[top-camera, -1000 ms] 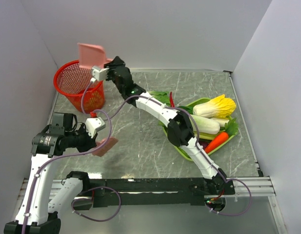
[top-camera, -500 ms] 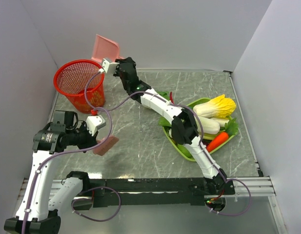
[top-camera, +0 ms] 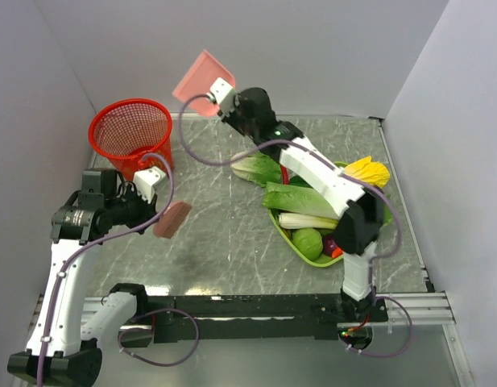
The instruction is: Sweep away the paper scraps from the table
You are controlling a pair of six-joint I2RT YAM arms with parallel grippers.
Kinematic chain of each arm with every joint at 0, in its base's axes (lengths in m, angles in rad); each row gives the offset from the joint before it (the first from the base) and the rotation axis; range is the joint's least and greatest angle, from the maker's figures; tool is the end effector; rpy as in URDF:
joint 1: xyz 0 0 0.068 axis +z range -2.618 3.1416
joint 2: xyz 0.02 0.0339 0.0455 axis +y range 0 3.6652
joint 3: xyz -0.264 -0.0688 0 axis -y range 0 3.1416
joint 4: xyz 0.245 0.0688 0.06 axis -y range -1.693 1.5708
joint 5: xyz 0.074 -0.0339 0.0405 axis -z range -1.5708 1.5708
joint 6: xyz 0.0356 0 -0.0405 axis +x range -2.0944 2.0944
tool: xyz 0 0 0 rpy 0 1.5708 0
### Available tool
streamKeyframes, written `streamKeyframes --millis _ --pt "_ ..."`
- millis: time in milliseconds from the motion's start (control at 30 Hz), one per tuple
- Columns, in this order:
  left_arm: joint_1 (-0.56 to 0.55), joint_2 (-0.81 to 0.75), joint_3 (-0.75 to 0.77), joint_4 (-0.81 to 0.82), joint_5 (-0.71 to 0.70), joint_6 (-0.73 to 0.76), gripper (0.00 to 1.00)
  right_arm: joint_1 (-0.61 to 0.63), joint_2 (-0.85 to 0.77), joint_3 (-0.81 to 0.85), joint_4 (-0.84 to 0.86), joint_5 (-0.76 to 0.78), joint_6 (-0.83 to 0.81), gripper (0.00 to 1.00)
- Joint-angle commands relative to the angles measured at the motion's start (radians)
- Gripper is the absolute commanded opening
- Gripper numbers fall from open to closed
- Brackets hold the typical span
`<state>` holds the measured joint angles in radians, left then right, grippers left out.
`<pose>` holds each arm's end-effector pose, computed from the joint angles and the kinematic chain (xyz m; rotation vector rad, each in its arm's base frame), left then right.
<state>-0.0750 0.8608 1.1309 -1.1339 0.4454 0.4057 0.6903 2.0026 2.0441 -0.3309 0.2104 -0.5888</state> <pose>0.1354 -0.0256 0.3562 0.7504 2.2364 -0.3823 0.3726 0.2981 0.3923 -0.9871 1.5711 -0.1251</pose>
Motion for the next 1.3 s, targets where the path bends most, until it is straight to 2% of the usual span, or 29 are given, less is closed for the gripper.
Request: streamKeyframes --millis 0,167,267,333,500,600,633,733,800,933,1267 --pt "0.007 0.026 0.024 0.046 -0.059 -0.028 0.01 0.009 -0.206 -0.208 0.004 -0.193 0.158 0.00" --pt "0.015 0.061 0.018 0.072 -0.115 -0.060 0.01 0.011 -0.408 -0.502 0.007 -0.445 0.089 0.00" --pt "0.018 0.090 0.012 0.082 -0.134 -0.076 0.01 0.012 -0.501 -0.622 -0.075 -0.604 -0.032 0.00" --pt "0.021 0.104 0.004 0.089 -0.143 -0.084 0.01 0.017 -0.551 -0.695 -0.143 -0.653 -0.115 0.00" --pt "0.021 0.104 -0.042 0.111 -0.146 -0.097 0.01 0.075 -0.590 -0.797 -0.301 -0.721 -0.301 0.00" --pt "0.021 0.107 -0.062 0.118 -0.145 -0.103 0.01 0.081 -0.514 -0.768 -0.397 -0.758 -0.240 0.00" --pt "0.021 0.110 -0.068 0.117 -0.137 -0.104 0.01 0.080 -0.486 -0.725 -0.475 -0.769 -0.230 0.00" --pt "0.021 0.113 -0.082 0.126 -0.135 -0.102 0.01 0.092 -0.369 -0.642 -0.560 -0.751 -0.171 0.00" --pt "0.023 0.119 -0.086 0.135 -0.145 -0.108 0.01 0.110 -0.306 -0.628 -0.582 -0.670 -0.117 0.00" --pt "0.023 0.161 -0.091 0.129 -0.131 -0.093 0.01 0.147 -0.269 -0.673 -0.554 -0.574 -0.056 0.00" --pt "0.023 0.236 -0.071 0.114 -0.097 -0.080 0.01 0.167 -0.203 -0.690 -0.550 -0.480 -0.025 0.00"
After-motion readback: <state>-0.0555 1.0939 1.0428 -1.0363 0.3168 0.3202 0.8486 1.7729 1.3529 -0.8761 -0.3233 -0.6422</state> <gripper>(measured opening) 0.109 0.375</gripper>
